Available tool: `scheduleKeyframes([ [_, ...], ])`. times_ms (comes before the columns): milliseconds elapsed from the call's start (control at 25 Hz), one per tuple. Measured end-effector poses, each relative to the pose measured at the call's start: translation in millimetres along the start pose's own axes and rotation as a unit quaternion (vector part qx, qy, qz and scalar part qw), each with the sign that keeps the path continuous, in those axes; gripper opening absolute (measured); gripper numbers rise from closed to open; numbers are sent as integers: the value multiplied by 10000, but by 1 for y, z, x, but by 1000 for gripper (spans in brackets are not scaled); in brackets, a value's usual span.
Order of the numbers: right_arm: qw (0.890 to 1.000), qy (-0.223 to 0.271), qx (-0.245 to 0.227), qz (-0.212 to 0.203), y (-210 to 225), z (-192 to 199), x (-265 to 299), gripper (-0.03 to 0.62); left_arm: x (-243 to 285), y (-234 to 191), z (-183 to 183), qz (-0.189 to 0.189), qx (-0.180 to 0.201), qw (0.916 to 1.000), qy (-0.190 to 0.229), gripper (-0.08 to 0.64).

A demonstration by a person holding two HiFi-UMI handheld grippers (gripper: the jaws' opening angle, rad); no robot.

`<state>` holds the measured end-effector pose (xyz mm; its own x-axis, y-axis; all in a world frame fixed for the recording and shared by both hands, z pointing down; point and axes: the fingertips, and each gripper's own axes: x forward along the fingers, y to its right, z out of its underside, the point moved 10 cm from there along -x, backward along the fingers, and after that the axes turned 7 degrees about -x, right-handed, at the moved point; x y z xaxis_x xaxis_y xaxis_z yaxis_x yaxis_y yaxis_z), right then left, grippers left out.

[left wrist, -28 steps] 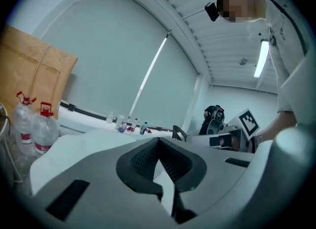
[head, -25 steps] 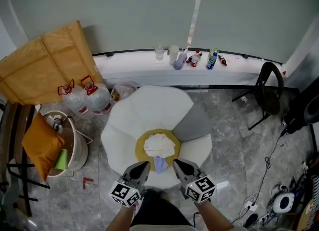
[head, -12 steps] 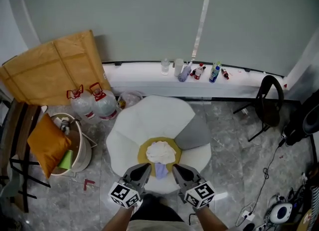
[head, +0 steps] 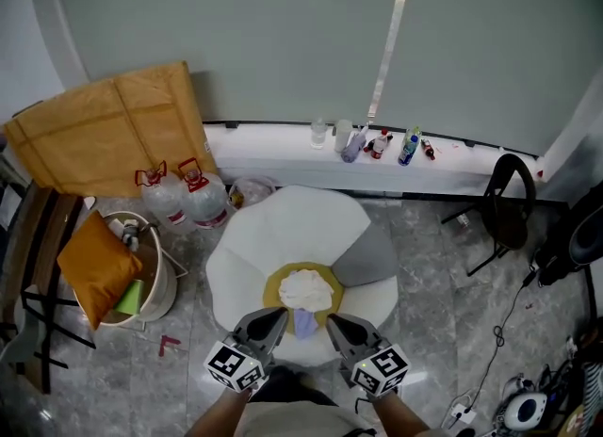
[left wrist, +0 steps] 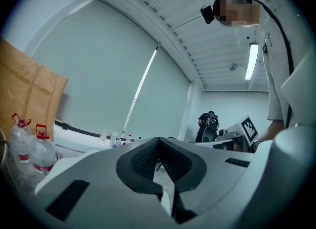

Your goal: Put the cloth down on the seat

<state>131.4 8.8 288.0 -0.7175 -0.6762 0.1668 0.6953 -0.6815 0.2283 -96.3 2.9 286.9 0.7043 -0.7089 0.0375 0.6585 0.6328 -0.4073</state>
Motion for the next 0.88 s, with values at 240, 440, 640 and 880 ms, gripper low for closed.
scheduleKeyframes([
  [240, 10000, 58, -19, -45, -3, -10, -4, 17, -5, 8, -11, -64, -29, 9999, 108, 14],
  [440, 9999, 95, -88, -73, -2, -13, -1, 17, -4, 6, -11, 25, -3, 9999, 103, 13],
  [640, 10000, 65, -34, -62, -2, -11, 2, 17, -4, -1, -13, -56, -44, 9999, 147, 14],
  [880, 10000, 58, -10, -22, 4, -11, 2, 16, -2, -7, -20, -203, -76, 9996, 204, 14],
])
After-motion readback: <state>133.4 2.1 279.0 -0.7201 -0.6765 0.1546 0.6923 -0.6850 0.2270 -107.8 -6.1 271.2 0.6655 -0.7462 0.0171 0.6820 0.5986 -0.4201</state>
